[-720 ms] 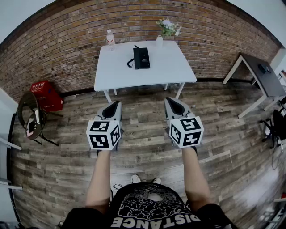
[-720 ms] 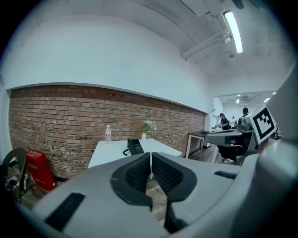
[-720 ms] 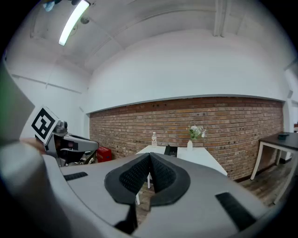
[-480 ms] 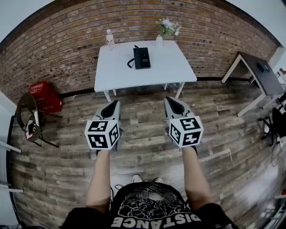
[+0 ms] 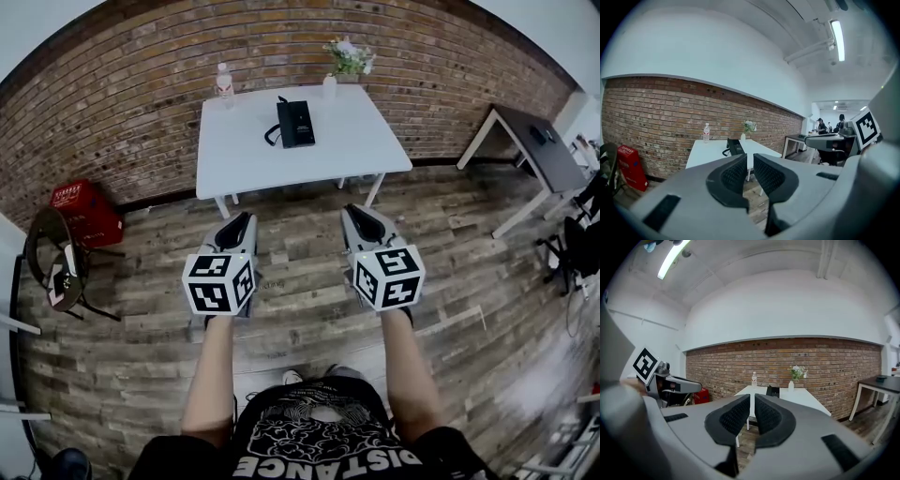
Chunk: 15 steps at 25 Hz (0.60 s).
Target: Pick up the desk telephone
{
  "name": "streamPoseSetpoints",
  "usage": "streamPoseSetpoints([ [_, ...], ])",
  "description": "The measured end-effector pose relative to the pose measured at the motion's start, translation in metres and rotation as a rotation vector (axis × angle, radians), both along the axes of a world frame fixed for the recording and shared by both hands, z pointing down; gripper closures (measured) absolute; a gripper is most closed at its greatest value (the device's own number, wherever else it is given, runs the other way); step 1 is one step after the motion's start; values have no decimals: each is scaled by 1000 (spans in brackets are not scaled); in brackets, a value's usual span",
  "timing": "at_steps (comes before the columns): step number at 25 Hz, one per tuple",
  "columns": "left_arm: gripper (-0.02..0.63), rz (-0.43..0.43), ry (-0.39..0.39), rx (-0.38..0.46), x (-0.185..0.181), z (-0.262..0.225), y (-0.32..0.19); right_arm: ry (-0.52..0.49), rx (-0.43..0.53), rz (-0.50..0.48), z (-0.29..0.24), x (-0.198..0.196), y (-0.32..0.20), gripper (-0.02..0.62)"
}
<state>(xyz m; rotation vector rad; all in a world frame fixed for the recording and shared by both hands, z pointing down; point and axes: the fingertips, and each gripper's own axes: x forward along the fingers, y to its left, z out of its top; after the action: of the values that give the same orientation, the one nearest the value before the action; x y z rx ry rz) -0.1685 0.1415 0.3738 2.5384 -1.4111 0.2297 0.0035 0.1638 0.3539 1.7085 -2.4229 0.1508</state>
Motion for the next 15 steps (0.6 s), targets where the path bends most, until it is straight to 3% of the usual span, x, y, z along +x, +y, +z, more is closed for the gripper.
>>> streamPoseSetpoints([
  [4, 542, 6, 24, -11, -3, 3, -12, 9, -6, -1, 4, -4, -9, 546],
  [15, 466, -15, 19, -28, 6, 14, -70, -13, -17, -22, 17, 8, -73, 503],
])
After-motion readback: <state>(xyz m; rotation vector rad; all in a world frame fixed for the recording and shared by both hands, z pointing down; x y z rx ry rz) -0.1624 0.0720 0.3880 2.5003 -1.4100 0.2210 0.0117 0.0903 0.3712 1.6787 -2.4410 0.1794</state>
